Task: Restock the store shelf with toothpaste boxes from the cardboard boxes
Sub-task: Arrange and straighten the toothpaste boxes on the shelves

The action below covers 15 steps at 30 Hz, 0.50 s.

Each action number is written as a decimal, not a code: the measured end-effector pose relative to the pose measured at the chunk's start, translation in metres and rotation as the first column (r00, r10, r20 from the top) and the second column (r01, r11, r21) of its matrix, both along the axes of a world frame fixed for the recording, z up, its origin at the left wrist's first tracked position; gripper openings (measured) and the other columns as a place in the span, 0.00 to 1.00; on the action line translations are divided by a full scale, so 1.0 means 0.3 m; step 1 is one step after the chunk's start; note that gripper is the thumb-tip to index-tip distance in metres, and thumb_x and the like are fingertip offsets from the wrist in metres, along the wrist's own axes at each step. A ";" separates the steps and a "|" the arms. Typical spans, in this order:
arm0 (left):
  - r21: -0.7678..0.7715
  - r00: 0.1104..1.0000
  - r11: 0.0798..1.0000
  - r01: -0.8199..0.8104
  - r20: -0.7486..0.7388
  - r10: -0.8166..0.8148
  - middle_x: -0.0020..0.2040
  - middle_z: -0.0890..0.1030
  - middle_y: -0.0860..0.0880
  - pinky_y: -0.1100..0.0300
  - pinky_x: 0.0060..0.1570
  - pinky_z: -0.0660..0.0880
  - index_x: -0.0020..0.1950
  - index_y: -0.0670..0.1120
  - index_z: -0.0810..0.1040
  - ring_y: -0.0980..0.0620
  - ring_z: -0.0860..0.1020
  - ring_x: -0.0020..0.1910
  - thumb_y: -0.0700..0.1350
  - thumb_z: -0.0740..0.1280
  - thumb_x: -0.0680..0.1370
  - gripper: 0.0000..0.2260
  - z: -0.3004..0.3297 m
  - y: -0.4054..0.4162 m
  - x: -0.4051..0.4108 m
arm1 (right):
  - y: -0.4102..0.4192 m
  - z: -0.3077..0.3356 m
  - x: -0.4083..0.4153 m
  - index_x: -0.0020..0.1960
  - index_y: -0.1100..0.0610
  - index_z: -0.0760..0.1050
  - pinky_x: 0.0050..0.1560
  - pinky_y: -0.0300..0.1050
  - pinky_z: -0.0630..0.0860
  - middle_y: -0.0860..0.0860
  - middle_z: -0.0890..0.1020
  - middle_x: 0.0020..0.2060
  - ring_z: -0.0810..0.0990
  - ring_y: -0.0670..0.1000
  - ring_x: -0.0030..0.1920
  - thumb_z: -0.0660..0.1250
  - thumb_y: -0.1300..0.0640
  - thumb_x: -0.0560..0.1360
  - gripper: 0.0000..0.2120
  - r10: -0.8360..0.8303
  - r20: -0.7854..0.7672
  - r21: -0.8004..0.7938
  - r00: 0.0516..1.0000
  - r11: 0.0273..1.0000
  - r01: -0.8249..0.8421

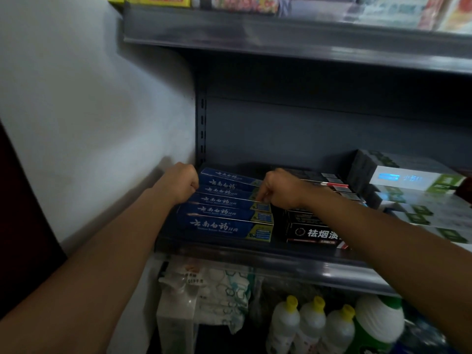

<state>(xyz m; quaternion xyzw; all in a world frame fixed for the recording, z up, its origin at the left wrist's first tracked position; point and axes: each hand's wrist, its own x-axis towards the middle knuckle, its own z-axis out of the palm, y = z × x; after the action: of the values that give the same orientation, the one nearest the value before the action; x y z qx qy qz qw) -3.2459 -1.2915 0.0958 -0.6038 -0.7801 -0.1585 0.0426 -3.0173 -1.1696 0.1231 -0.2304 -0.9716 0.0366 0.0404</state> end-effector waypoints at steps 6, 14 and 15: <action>-0.027 0.999 1.000 -0.009 -0.054 0.008 0.51 0.82 0.43 0.55 0.51 0.76 0.49 0.41 0.84 0.47 0.80 0.48 0.36 0.67 0.76 0.07 0.026 0.020 -0.006 | 0.072 0.019 -0.031 0.54 0.59 0.83 0.55 0.37 0.72 0.53 0.83 0.54 0.80 0.53 0.55 0.65 0.65 0.74 0.12 -0.069 -0.040 0.038 0.997 0.997 0.071; -0.054 0.996 0.999 0.006 -0.093 -0.011 0.62 0.78 0.44 0.54 0.60 0.73 0.62 0.44 0.79 0.45 0.76 0.59 0.36 0.66 0.77 0.15 0.070 0.141 -0.006 | 0.154 0.021 -0.089 0.51 0.54 0.81 0.53 0.42 0.72 0.53 0.80 0.52 0.76 0.54 0.54 0.69 0.61 0.72 0.09 -0.122 0.053 0.149 0.991 0.982 0.113; -0.067 0.996 0.998 0.003 -0.093 -0.009 0.63 0.77 0.43 0.53 0.61 0.73 0.64 0.45 0.78 0.45 0.76 0.60 0.36 0.65 0.77 0.16 0.073 0.160 -0.009 | 0.162 0.016 -0.095 0.44 0.52 0.79 0.51 0.42 0.72 0.53 0.79 0.48 0.76 0.54 0.51 0.69 0.61 0.71 0.05 -0.115 0.076 0.158 0.990 0.982 0.102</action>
<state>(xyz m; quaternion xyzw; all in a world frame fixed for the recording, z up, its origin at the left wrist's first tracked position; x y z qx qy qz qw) -3.2486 -1.2434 0.1177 -0.6140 -0.7802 -0.1042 0.0583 -3.0458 -1.1209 0.1280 -0.2807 -0.9583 -0.0504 0.0187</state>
